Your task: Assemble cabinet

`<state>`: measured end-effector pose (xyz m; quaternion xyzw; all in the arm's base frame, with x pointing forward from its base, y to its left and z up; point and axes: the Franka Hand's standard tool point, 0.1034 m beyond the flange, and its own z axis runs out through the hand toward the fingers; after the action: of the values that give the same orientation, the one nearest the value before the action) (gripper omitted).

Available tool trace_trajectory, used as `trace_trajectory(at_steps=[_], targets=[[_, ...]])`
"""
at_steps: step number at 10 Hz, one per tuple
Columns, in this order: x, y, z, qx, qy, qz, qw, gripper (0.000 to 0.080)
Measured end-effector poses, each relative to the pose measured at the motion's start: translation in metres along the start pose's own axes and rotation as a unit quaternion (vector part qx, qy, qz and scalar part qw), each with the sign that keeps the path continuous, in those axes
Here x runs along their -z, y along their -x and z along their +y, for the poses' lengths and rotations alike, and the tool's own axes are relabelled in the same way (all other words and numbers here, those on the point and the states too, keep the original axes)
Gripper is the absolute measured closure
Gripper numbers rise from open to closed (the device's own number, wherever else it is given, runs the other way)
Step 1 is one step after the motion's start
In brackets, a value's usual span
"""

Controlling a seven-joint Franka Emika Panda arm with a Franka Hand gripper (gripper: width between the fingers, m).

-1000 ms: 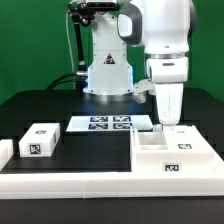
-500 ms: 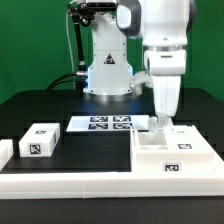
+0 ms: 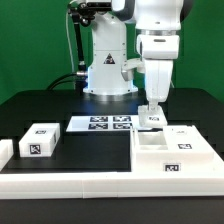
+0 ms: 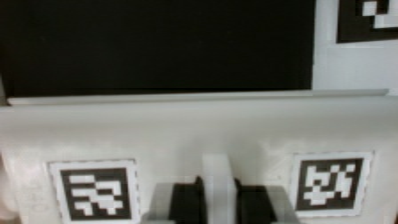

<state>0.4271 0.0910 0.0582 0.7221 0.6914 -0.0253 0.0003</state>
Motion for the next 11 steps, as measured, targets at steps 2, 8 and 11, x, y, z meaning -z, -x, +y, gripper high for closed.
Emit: trace_trajectory(at_steps=[2, 8, 11], targets=[[-0.002, 0.0, -0.001, -0.001, -0.002, 0.0, 1.0, 0.0738], [-0.002, 0.014, 0.004, 0.01, 0.009, 0.028, 1.0, 0.0738], [-0.004, 0.033, 0.007, -0.003, 0.019, 0.052, 0.998, 0.0738]])
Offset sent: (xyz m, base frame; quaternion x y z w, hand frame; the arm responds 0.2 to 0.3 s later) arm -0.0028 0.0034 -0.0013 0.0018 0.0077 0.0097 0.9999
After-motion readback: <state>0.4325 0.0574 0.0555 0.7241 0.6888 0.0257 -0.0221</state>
